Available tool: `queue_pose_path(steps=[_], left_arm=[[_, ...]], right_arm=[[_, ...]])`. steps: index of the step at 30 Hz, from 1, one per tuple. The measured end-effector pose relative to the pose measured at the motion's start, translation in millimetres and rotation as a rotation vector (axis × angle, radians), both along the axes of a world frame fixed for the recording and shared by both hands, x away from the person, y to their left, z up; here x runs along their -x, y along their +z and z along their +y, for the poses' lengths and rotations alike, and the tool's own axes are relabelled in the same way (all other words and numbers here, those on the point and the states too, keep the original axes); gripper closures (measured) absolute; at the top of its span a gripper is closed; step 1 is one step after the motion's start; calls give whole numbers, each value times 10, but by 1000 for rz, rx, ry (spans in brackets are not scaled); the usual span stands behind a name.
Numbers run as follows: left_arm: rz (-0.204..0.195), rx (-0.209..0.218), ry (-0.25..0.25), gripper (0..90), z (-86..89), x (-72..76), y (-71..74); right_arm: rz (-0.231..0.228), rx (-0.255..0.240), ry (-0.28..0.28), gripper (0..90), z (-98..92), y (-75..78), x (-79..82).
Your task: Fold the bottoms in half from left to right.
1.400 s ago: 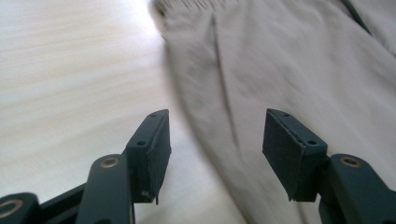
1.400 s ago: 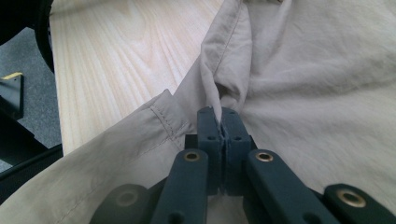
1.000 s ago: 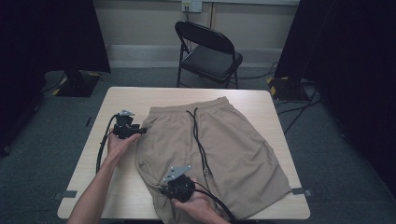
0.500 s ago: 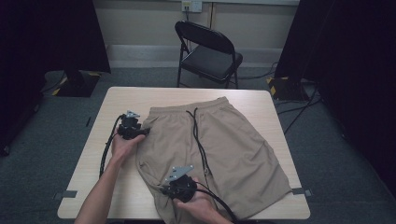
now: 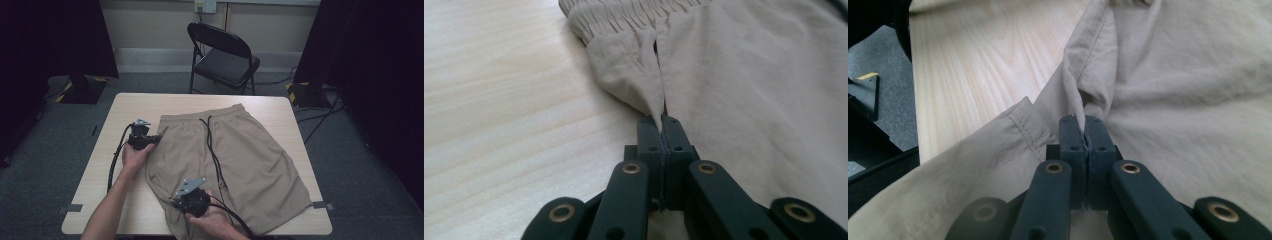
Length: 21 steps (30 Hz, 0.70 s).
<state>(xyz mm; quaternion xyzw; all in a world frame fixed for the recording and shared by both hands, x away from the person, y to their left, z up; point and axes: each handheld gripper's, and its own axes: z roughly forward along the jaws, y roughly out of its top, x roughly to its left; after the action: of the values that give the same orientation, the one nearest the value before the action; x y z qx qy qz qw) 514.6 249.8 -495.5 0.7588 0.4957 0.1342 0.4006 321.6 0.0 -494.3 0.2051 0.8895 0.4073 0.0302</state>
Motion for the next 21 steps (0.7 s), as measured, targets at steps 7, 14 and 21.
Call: queue_pose_path(steps=[7,14,21], left_arm=[[-12,60,1,895,77,12,115],[-31,116,-2,896,139,28,211],[-58,176,-12,896,145,54,344]], right_arm=[[2,-55,-28,893,-70,126,-46],[-4,-99,-21,893,-77,263,-25],[-11,-171,-40,894,-163,460,-90]])
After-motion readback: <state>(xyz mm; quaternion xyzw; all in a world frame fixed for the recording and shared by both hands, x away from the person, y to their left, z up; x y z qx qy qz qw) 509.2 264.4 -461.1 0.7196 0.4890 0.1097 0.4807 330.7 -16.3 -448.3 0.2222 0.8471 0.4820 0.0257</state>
